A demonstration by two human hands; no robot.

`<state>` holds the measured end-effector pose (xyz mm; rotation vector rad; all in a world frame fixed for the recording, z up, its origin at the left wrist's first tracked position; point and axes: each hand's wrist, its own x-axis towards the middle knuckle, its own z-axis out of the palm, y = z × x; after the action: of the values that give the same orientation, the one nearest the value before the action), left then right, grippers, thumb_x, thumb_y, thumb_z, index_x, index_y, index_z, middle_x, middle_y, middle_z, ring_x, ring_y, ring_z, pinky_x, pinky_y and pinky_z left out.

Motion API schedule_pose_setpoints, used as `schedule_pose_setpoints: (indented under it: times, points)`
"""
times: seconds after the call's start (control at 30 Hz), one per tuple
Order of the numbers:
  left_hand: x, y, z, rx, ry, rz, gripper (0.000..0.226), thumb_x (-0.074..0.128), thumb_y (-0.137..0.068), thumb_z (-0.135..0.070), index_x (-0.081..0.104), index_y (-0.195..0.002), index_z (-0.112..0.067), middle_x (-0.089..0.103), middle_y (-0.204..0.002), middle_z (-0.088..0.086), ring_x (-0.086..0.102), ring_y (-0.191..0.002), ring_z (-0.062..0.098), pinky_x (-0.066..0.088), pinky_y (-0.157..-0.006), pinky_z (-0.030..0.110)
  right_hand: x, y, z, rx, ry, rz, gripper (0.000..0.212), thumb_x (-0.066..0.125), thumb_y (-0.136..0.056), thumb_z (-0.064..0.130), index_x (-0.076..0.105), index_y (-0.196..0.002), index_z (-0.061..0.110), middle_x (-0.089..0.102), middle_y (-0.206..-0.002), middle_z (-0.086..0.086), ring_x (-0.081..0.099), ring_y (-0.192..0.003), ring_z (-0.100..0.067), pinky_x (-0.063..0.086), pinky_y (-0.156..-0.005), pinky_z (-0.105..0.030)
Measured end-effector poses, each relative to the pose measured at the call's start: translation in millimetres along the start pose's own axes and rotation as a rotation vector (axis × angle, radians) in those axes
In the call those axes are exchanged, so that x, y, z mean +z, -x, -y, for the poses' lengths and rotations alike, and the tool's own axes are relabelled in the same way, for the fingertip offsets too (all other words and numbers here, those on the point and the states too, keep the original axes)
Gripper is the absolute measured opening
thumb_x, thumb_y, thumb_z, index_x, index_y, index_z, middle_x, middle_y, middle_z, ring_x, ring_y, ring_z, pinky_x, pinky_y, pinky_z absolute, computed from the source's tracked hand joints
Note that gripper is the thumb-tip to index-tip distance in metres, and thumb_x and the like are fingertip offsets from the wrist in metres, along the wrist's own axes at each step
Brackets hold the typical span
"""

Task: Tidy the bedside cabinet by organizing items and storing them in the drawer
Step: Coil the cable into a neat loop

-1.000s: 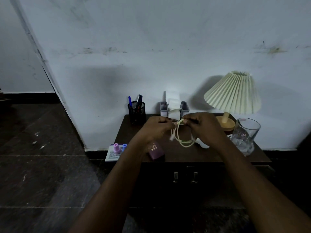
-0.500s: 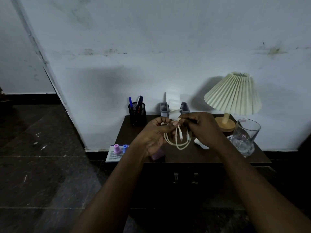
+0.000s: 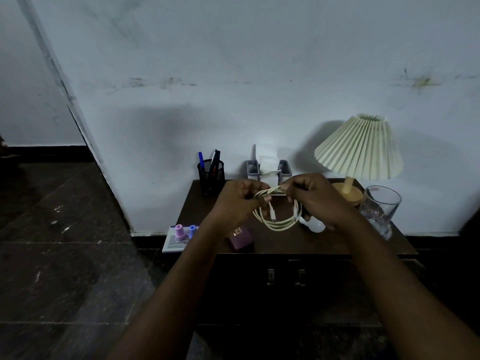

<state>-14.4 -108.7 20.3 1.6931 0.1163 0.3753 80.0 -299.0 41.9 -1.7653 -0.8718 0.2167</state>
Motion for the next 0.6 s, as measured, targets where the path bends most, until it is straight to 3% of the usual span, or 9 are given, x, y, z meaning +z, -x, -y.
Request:
schedule_pose_setpoints:
  times: [0.1,0.17,0.27,0.37,0.43,0.5,0.6]
  points:
    - [4.8,1.8,1.5,0.168,-0.397,-0.120,0.022,0.078,-0.089,-0.010,0.077,-0.111,-0.012,0.080,-0.091,-0.001,0.076,-0.081,0.010,0.060,-0.080,0.028,-1.7,-1.2,-3.2,0.136,-0.193,0.027,0.021,0.061,-0.103,0.011,0.076,-0.087,0.011,0.067,-0.069,-0.003,0.054,-0.044,-0.011,0.043,-0.046,-0.031]
    - [6.8,3.0,1.1,0.269,-0.546,-0.179,0.018,0.075,-0.088,-0.010,0.077,-0.106,-0.013,0.077,-0.087,-0.003,0.072,-0.078,0.009,0.058,-0.075,0.027,-4.2,-2.6,-5.4,0.174,-0.287,0.096,0.015,0.063,-0.100,0.003,0.077,-0.098,0.007,0.069,-0.078,-0.006,0.057,-0.051,-0.011,0.045,-0.047,-0.029]
    - [10.0,2.4,1.0,0.361,-0.682,-0.268,0.014,0.070,-0.085,-0.008,0.071,-0.097,-0.014,0.069,-0.087,-0.003,0.063,-0.078,0.013,0.050,-0.070,0.029,-7.2,-1.2,-6.3,0.129,-0.328,0.175,0.028,0.064,-0.094,-0.008,0.079,-0.106,0.012,0.075,-0.090,-0.008,0.063,-0.060,-0.012,0.050,-0.051,-0.024]
    - [13.4,2.3,1.4,0.349,-0.672,-0.314,0.016,0.070,-0.083,-0.011,0.062,-0.092,-0.021,0.062,-0.086,-0.010,0.056,-0.075,0.006,0.042,-0.064,0.019,-6.6,-1.0,-8.7,-0.009,0.037,0.055,0.031,0.067,-0.092,-0.002,0.078,-0.104,0.025,0.078,-0.084,0.002,0.065,-0.057,-0.011,0.052,-0.052,-0.028]
    - [13.4,2.5,1.6,0.277,-0.574,-0.272,0.019,0.071,-0.083,-0.012,0.062,-0.094,-0.024,0.068,-0.086,-0.010,0.063,-0.076,0.004,0.047,-0.063,0.014,-3.0,-4.1,-11.3,-0.127,0.354,-0.059,0.027,0.067,-0.090,0.007,0.076,-0.103,0.029,0.075,-0.084,0.008,0.069,-0.070,-0.009,0.054,-0.063,-0.028]
    - [13.2,2.2,1.4,0.250,-0.509,-0.229,0.020,0.072,-0.084,-0.010,0.063,-0.095,-0.024,0.071,-0.086,-0.008,0.067,-0.076,0.003,0.052,-0.065,0.016,2.3,-5.9,-12.6,-0.242,0.569,-0.125,0.024,0.067,-0.086,0.008,0.075,-0.103,0.023,0.065,-0.085,0.012,0.062,-0.079,-0.007,0.040,-0.068,-0.012]
    - [10.8,1.7,-0.1,0.207,-0.386,-0.183,0.015,0.076,-0.088,-0.011,0.065,-0.094,-0.019,0.074,-0.086,0.000,0.074,-0.075,0.014,0.058,-0.066,0.027,5.3,-7.6,-15.6,-0.311,0.668,-0.153,0.023,0.066,-0.084,0.003,0.071,-0.102,0.015,0.051,-0.084,0.009,0.050,-0.079,-0.010,0.030,-0.064,-0.015]
